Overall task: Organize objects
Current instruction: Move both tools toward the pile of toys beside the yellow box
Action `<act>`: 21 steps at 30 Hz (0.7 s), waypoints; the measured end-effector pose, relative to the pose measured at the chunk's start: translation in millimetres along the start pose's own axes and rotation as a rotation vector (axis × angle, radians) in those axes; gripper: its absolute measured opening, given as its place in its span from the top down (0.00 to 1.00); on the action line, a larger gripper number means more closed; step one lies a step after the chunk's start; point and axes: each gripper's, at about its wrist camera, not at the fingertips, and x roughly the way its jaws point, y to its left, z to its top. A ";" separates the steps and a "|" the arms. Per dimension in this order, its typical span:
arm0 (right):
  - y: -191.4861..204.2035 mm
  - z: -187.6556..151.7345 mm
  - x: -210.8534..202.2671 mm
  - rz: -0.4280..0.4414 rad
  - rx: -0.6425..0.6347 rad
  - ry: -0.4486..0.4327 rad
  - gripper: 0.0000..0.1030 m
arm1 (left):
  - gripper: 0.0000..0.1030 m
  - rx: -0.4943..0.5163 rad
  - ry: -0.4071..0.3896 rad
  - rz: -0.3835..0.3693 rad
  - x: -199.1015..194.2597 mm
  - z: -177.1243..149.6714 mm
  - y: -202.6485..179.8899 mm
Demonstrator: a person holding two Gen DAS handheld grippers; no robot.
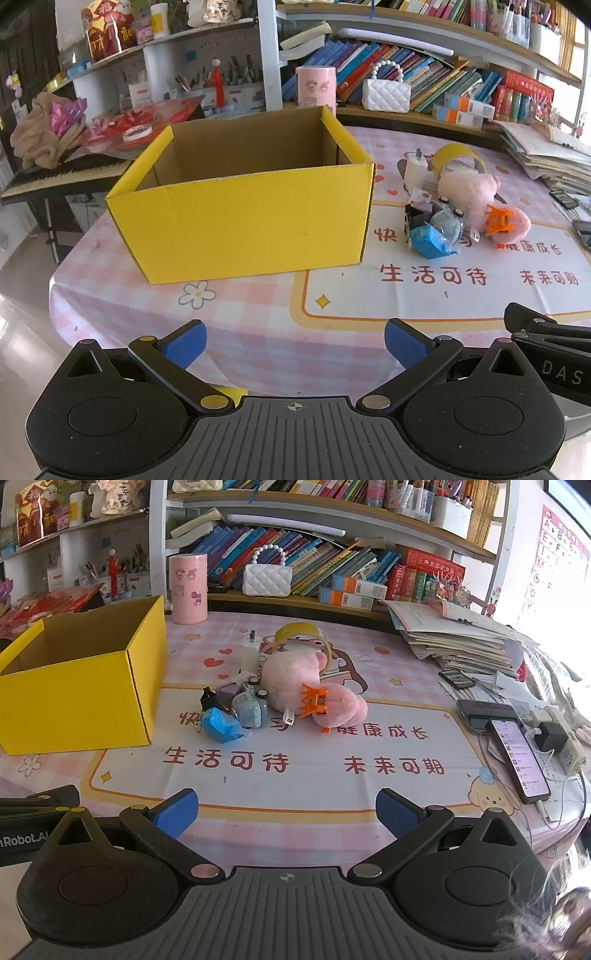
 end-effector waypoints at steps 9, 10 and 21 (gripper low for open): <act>-0.5 -3.1 -0.8 -0.001 0.009 0.006 0.00 | 0.00 0.005 0.003 -0.011 -1.4 -2.2 -1.3; -1.0 -3.7 -1.0 0.000 0.010 0.008 0.00 | 0.00 0.008 0.002 -0.010 -1.4 -2.7 -1.7; -16.5 -5.3 5.3 0.007 0.018 0.042 0.00 | 0.00 0.009 0.017 -0.015 3.6 -0.2 -16.9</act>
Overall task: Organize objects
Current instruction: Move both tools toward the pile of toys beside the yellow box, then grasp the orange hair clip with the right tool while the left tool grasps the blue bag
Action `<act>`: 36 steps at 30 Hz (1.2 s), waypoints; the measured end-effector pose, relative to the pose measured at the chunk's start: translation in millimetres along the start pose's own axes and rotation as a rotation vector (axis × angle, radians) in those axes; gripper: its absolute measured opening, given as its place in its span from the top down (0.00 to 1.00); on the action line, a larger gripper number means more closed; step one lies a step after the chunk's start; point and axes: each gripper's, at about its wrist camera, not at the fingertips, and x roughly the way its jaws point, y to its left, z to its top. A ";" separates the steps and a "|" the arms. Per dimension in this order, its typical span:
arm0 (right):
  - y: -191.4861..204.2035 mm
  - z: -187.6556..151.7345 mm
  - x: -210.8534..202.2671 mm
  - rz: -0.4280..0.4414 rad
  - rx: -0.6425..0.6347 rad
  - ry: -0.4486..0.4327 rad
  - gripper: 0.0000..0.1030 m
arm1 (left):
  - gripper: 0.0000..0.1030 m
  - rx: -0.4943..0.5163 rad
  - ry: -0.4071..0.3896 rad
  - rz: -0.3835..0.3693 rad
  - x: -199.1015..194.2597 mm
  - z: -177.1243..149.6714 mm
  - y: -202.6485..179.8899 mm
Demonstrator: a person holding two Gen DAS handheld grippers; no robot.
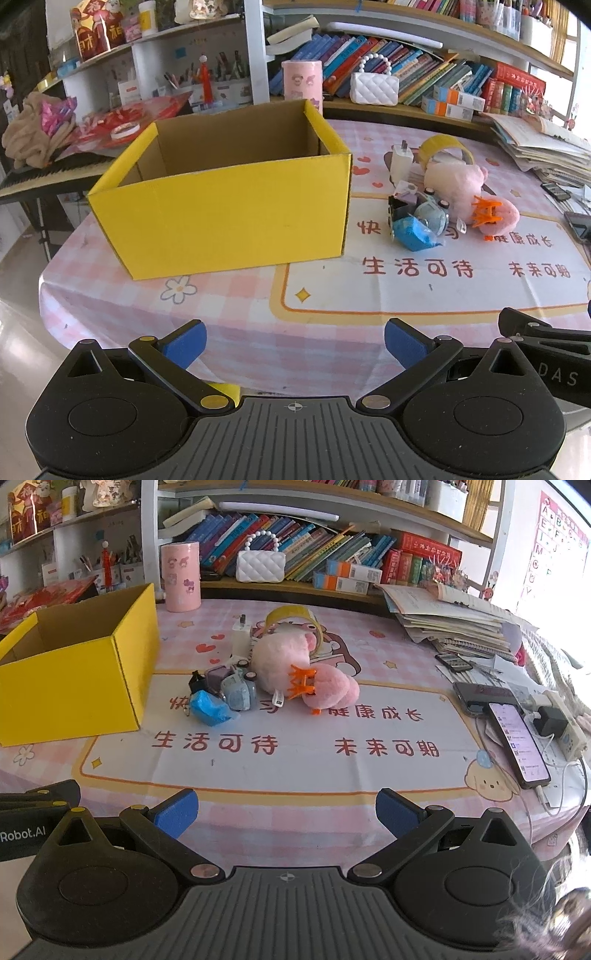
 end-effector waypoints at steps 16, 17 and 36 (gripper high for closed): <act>-34.9 30.8 41.2 0.072 -0.046 0.021 0.00 | 0.00 -0.114 0.032 0.014 24.6 21.2 -24.8; -38.3 33.0 44.7 0.073 -0.048 0.020 0.00 | 0.00 -0.127 0.037 0.016 27.0 22.0 -26.8; -70.8 67.0 104.1 0.148 -0.290 -0.079 0.27 | 0.00 -0.218 0.030 -0.006 53.6 42.1 -70.0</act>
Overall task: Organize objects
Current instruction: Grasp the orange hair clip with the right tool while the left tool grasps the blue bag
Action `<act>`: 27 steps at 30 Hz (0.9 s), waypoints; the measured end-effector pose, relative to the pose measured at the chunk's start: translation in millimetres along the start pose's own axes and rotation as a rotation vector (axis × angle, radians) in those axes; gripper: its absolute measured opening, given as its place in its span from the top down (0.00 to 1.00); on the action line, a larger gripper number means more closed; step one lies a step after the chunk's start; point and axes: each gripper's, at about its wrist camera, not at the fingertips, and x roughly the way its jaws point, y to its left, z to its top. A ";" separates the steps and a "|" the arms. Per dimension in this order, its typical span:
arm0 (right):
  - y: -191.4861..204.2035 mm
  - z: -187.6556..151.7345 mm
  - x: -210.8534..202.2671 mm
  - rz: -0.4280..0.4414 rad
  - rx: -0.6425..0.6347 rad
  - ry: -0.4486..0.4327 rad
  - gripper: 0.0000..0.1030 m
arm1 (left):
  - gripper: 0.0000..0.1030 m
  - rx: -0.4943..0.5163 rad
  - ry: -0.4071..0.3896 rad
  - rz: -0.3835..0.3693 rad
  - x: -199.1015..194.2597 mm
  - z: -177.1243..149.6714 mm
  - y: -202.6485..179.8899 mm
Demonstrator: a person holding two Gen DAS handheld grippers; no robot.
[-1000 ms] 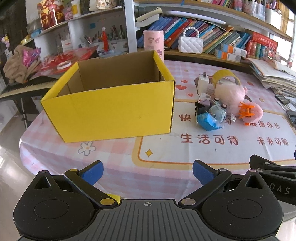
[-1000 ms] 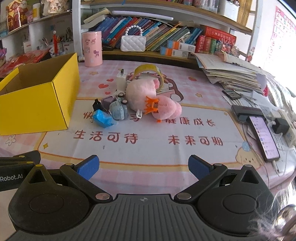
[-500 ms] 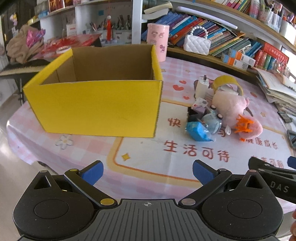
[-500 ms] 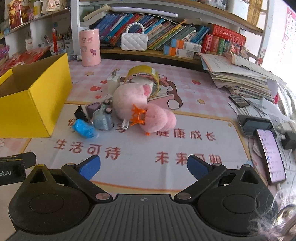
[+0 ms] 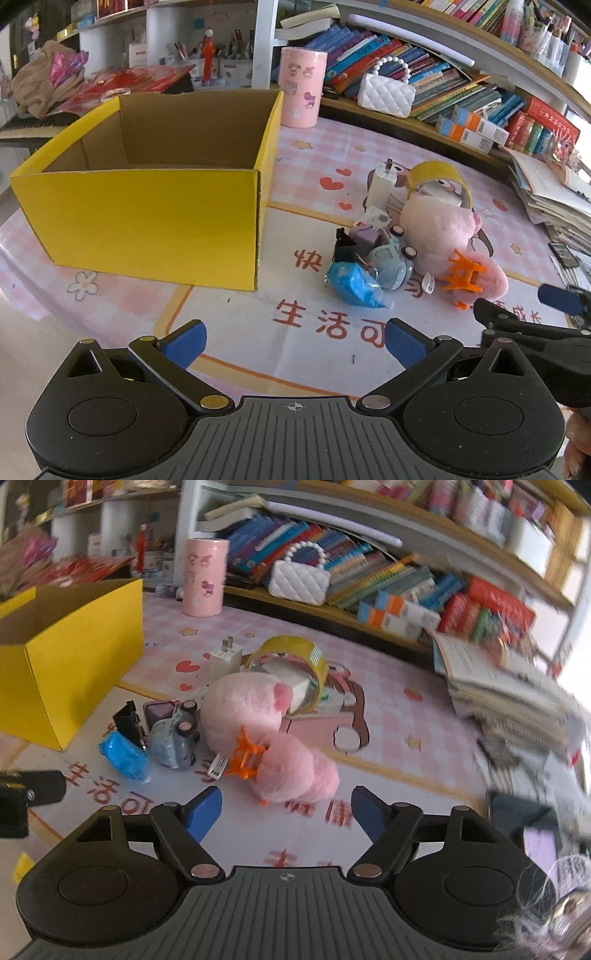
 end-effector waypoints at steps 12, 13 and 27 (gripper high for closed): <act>13.4 3.5 61.1 -0.025 -0.319 0.007 0.46 | 0.05 -0.022 -0.031 0.053 -3.0 5.5 -2.9; 13.2 3.2 63.2 -0.028 -0.328 -0.003 0.48 | 0.07 -0.022 -0.032 0.054 -2.4 6.0 -3.4; -60.9 24.5 13.3 0.195 0.168 0.005 0.56 | 0.61 0.016 0.007 -0.037 42.7 22.0 -46.5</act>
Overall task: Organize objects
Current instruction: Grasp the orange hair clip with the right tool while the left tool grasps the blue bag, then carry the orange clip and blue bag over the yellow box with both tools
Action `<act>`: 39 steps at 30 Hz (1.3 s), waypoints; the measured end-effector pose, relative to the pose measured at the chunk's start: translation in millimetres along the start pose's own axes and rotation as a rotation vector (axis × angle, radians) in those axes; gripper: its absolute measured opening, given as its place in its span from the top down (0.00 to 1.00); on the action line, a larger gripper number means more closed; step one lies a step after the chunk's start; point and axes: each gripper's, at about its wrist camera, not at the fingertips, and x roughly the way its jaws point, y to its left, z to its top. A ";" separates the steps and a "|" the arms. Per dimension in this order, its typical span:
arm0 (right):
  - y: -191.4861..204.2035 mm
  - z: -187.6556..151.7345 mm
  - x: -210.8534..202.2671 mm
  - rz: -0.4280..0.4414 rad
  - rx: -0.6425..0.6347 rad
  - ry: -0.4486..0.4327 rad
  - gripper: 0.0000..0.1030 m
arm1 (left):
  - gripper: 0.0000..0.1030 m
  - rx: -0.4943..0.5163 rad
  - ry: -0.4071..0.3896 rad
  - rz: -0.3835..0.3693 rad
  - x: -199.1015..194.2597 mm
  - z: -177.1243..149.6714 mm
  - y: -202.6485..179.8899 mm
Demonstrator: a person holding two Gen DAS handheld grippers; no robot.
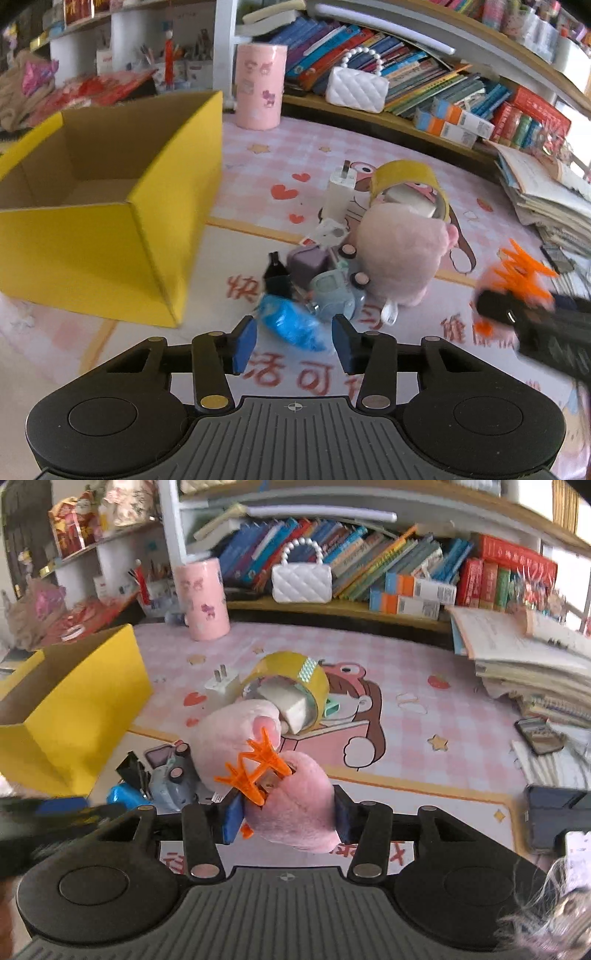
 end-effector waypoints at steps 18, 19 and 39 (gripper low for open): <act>-11.9 -19.9 -15.7 -0.030 0.028 0.024 0.56 | 0.82 -0.087 0.059 -0.065 1.2 -8.8 13.0; -9.6 -20.5 -14.9 -0.023 0.034 0.027 0.56 | 0.82 -0.057 0.067 -0.076 -0.9 -11.8 11.1; 72.1 -38.7 -37.2 -0.020 0.042 0.069 0.56 | 0.82 0.038 0.016 -0.158 -55.6 -34.0 66.4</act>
